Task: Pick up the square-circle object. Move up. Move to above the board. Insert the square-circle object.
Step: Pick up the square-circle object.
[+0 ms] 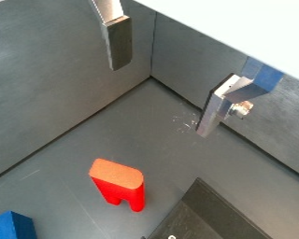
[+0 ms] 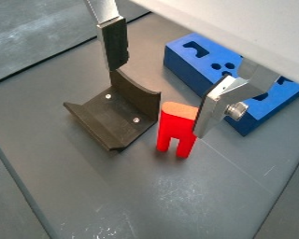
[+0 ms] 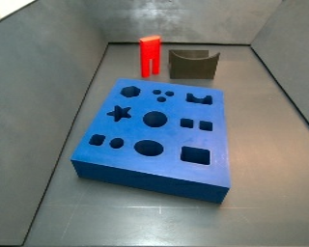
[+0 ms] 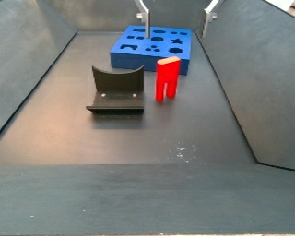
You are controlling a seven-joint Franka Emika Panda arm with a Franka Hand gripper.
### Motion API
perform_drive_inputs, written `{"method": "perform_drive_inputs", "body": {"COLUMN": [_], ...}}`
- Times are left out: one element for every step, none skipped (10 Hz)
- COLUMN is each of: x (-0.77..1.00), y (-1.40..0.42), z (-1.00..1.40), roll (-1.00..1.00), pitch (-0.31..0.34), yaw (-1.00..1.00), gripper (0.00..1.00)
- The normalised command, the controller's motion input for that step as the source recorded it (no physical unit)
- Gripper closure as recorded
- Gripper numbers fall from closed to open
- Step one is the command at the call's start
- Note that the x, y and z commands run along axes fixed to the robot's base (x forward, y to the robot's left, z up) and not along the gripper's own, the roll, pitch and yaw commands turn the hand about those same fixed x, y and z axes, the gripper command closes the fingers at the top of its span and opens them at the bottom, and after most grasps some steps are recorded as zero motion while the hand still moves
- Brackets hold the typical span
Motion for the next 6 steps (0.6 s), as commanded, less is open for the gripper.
{"method": "perform_drive_inputs", "body": {"x": [0.0, -0.33, -0.03, -0.05, -0.04, 0.0], "y": [0.0, -0.33, -0.31, -0.32, -0.33, -0.33], "z": [0.0, -0.45, -0.44, -0.46, -0.44, -0.46], "roll": [0.0, 0.01, 0.02, 0.02, 0.01, 0.01], "pitch": [0.0, 0.0, 0.0, 0.0, 0.0, 0.0], "yaw": [0.01, 0.48, 0.84, 0.83, 0.84, 0.84], "gripper": [0.0, 0.0, 0.0, 0.0, 0.0, 0.0]}}
